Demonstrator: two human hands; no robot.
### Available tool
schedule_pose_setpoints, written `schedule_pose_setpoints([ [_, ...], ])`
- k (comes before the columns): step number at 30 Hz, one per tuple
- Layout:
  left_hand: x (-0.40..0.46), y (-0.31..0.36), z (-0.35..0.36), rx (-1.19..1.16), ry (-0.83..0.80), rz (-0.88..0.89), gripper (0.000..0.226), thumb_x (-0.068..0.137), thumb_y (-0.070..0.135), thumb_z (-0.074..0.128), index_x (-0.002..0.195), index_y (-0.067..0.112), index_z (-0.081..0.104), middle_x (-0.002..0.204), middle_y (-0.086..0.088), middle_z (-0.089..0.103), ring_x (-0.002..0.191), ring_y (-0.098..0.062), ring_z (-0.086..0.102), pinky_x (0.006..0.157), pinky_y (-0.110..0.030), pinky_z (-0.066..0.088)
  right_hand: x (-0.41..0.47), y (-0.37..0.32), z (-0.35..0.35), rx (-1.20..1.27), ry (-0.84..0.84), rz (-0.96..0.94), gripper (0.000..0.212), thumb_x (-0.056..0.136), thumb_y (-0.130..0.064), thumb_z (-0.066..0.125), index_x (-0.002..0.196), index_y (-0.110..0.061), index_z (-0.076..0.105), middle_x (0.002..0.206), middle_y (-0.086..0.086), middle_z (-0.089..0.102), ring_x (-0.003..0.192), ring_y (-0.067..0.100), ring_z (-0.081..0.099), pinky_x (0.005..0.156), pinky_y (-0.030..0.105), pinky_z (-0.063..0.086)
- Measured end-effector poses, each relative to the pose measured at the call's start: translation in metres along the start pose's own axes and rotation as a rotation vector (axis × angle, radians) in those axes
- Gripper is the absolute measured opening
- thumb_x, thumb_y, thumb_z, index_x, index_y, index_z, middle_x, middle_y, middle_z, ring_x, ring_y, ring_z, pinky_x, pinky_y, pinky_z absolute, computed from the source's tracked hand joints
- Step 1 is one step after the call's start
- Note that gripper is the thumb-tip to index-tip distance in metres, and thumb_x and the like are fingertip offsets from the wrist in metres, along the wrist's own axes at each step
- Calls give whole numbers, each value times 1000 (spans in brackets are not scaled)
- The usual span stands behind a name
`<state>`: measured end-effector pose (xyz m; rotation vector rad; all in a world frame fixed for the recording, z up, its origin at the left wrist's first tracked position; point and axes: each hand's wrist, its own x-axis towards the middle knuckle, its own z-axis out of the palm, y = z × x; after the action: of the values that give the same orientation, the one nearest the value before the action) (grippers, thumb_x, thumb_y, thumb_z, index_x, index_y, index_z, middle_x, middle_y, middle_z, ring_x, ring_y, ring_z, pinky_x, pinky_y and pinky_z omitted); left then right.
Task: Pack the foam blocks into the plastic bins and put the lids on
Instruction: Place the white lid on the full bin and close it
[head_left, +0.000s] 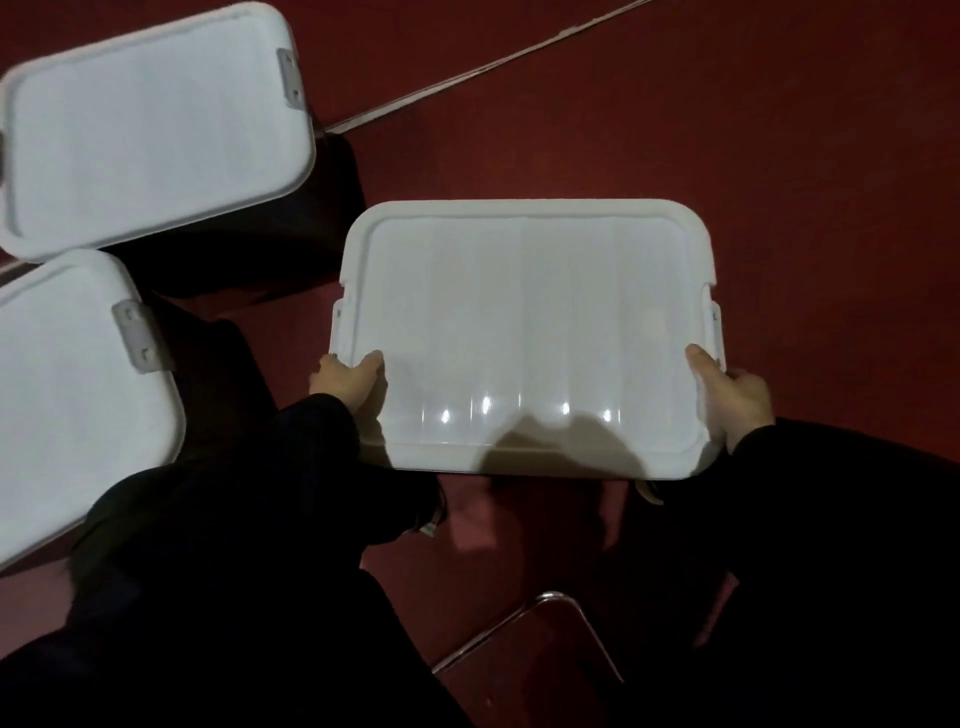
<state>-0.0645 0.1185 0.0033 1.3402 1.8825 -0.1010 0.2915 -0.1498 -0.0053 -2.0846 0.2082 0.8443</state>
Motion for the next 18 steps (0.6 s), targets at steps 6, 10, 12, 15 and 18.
schedule_pose_setpoints([
  [6,22,-13,-5,-425,-57,-98,72,78,37,79,134,8,44,108,-1,59,92,-22,61,83,-37,52,-12,-3,16,-166,182,-248,42,90,-35,76,114,-9,53,93,0,60,86,24,61,59,21,38],
  [10,31,-21,-4,-487,49,-98,74,75,35,82,134,5,49,122,-11,64,103,-31,65,96,-47,53,-22,4,17,-490,273,-411,30,99,-42,58,105,-14,52,88,13,65,81,36,62,68,35,38],
  [12,28,-21,1,-413,89,-39,56,85,29,76,129,4,53,117,-9,63,100,-26,61,90,-37,51,-21,2,14,-696,296,-526,24,102,-37,53,101,-13,51,85,19,67,77,42,63,65,38,38],
  [15,15,-13,3,-275,146,80,44,89,22,71,125,3,54,114,-10,60,96,-22,57,84,-31,45,-19,-3,8,-933,305,-646,22,104,-31,49,103,-10,51,83,23,66,75,46,65,63,41,40],
  [18,12,-11,-3,-143,157,153,42,86,28,65,125,13,61,124,-16,60,100,-31,62,93,-34,49,-19,-3,6,-973,312,-658,21,103,-29,50,104,-8,50,83,25,66,75,48,65,63,43,42],
])
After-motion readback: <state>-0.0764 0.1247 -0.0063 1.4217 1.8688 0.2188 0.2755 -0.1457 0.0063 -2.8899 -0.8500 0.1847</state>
